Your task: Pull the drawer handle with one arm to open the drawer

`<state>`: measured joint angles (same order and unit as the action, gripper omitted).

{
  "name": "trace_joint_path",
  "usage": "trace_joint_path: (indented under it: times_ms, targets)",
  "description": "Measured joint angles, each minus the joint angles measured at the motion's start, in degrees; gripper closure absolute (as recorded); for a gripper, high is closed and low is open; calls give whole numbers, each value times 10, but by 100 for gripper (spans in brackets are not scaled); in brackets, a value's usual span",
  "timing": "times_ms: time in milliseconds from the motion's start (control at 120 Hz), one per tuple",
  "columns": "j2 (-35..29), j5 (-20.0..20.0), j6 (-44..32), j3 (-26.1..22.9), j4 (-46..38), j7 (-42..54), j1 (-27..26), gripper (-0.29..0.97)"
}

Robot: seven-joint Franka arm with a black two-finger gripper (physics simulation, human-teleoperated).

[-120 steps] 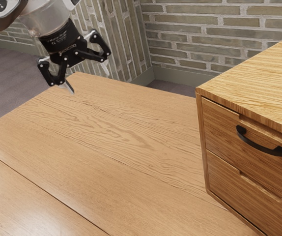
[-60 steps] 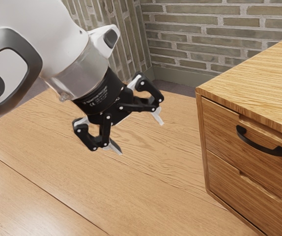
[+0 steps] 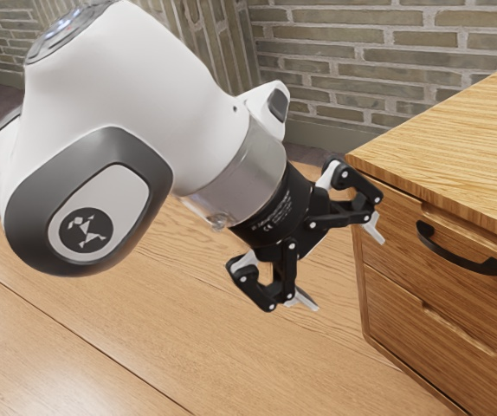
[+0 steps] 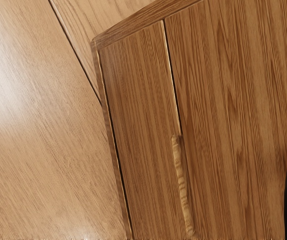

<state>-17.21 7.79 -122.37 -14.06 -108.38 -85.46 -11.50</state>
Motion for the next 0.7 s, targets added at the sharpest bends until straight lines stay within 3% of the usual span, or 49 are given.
trace_joint_path:
  times_ms: [700]
  targets:
    - [60, -8, -97, -39, 4, -72, 10, 0]
